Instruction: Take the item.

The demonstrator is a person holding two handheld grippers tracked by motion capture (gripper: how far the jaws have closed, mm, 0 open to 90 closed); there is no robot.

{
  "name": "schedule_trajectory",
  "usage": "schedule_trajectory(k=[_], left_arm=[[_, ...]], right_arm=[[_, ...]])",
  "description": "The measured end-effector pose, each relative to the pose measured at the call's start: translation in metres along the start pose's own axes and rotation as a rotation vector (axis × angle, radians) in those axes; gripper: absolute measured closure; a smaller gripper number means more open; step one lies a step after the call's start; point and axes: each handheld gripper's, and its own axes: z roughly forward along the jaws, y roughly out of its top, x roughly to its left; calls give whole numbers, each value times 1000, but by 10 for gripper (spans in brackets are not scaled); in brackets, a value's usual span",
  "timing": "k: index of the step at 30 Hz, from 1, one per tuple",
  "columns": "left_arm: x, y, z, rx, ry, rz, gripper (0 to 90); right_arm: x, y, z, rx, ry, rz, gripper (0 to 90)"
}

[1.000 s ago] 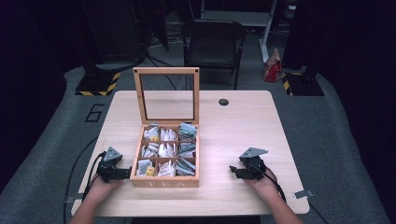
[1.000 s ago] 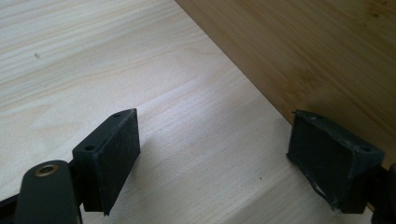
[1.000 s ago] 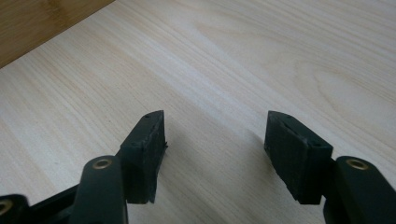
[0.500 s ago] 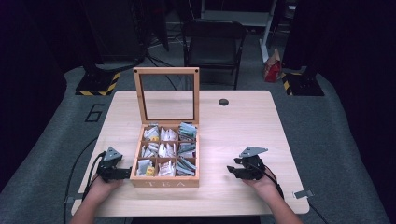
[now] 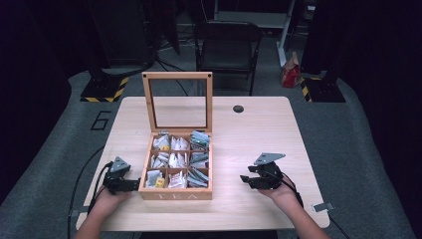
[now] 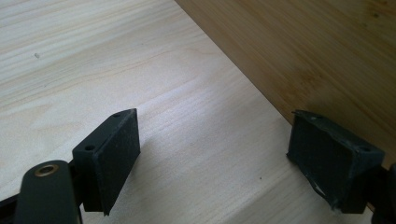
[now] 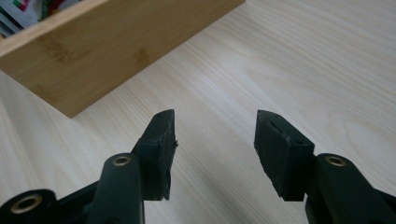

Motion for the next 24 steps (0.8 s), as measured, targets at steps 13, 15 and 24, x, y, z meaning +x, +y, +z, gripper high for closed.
schedule_trajectory(k=[13,15,24], left_arm=[[0,0,0,1,1,1,164],[0,0,0,-2,0,-3,164],[0,0,0,-1,0,-2,164]], right_arm=[[8,24,-15,-25,35,-25,477],[10,27,-17,-27,37,-31,477],[17,40,-25,-42,58,-39,477]])
